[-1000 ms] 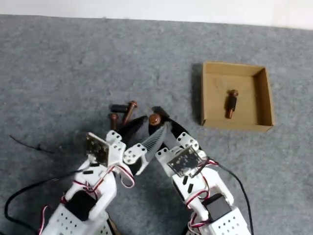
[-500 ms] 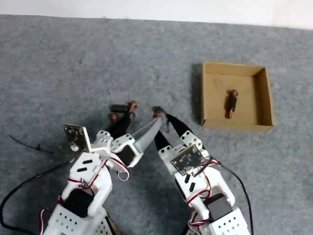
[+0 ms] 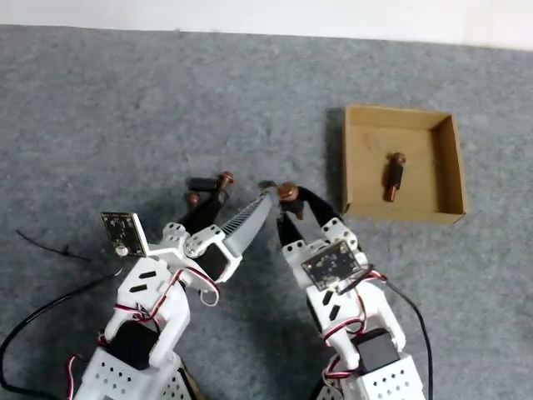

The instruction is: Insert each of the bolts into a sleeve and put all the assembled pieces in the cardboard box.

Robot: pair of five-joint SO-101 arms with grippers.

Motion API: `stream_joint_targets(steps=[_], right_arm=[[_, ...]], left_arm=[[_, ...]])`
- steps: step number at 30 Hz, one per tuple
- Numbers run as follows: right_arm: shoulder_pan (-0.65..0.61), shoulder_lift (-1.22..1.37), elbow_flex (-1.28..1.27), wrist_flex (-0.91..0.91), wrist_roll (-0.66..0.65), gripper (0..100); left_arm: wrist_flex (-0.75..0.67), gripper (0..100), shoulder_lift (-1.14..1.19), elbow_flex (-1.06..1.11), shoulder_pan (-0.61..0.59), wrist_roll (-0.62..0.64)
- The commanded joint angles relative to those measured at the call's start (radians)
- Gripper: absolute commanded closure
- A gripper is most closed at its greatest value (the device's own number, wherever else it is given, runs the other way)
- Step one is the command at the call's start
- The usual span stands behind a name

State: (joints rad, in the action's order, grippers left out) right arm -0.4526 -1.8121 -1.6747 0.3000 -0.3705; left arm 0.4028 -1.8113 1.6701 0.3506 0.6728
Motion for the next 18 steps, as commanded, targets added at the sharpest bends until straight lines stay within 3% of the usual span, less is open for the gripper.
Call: stream_joint_targets(steps=[1, 8, 11, 14, 18], right_arm=[[0.071, -0.024, -0.145, -0.016, 0.003, 99.5], [0.13, -0.024, -0.145, -0.016, 0.003, 99.5], [0.137, -0.016, -0.145, -0.016, 0.005, 99.5], [0.137, -0.015, -0.145, -0.012, 0.005, 99.5], [0.139, -0.013, -0.145, -0.007, 0.005, 99.5]], left_arm=[[-0.023, 70, -0.015, -0.03, -0.053, 0.008], [-0.023, 71, -0.015, -0.022, -0.168, 0.008], [-0.026, 82, -0.015, -0.022, -0.206, 0.009], [-0.023, 99, -0.015, -0.022, -0.225, 0.008], [-0.031, 95, -0.013, 0.015, -0.315, -0.051]])
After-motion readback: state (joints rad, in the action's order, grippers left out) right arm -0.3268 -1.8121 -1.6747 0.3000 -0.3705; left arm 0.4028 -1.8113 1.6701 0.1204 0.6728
